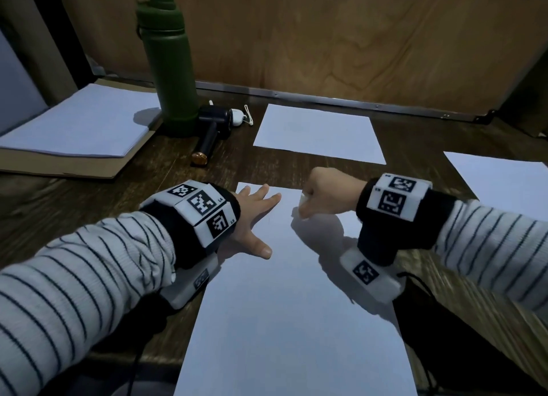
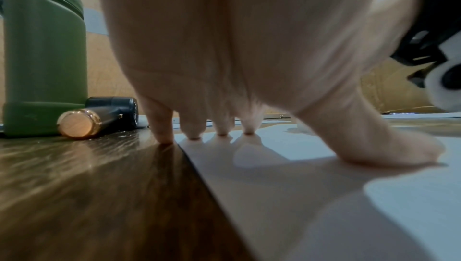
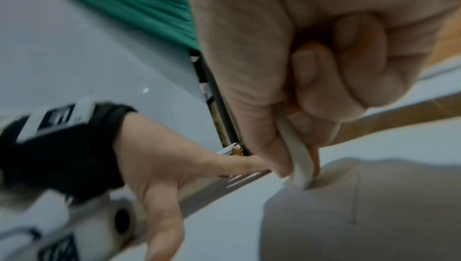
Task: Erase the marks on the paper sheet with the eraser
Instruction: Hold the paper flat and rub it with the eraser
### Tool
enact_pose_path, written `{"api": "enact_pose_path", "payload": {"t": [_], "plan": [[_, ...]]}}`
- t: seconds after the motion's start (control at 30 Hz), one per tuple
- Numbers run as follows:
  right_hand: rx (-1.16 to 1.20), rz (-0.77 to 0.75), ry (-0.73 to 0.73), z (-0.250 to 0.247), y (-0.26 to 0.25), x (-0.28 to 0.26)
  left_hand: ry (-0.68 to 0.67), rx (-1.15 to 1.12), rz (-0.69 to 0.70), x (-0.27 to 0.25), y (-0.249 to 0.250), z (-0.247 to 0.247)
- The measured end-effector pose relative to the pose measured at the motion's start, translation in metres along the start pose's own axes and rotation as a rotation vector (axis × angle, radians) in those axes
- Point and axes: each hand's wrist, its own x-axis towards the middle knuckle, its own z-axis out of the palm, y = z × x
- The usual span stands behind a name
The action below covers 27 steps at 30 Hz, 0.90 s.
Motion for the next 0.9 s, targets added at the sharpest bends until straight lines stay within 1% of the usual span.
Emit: {"api": "enact_pose_path", "payload": {"t": [0.1, 0.2, 0.27, 0.33, 0.37, 0.5, 0.6, 0.7, 0.77, 0.9], "plan": [[0.02, 0.056, 0.061, -0.009, 0.004, 0.01, 0.011, 0.017, -0.003, 0.002, 0.001, -0.001], [0.018, 0.045, 0.117, -0.007, 0.004, 0.016, 0.022, 0.006, -0.017, 0.002, 0.001, 0.0], [0.004, -0.003, 0.07, -0.002, 0.0, 0.01, 0.027, 0.007, -0.025, 0.001, 0.002, 0.0], [0.001, -0.004, -0.007, 0.0, -0.005, 0.003, 0.025, 0.018, -0.032, 0.001, 0.003, 0.0], [0.01, 0.021, -0.01, -0.001, -0.005, 0.004, 0.029, 0.019, -0.034, 0.0, 0.004, -0.001], [0.05, 0.065, 0.108, -0.008, 0.001, 0.019, 0.043, 0.018, -0.036, 0.0, 0.004, -0.001], [0.067, 0.042, 0.077, -0.005, -0.007, 0.023, 0.041, -0.006, -0.021, 0.0, 0.002, 0.001], [0.129, 0.077, 0.059, -0.003, -0.02, 0.025, 0.048, -0.008, 0.003, 0.001, 0.001, 0.001], [0.061, 0.109, 0.055, -0.005, -0.022, 0.027, 0.057, -0.001, -0.007, 0.003, -0.001, 0.003], [-0.185, 0.179, 0.085, -0.013, -0.017, 0.022, 0.07, -0.003, -0.013, 0.004, -0.001, 0.006]]}}
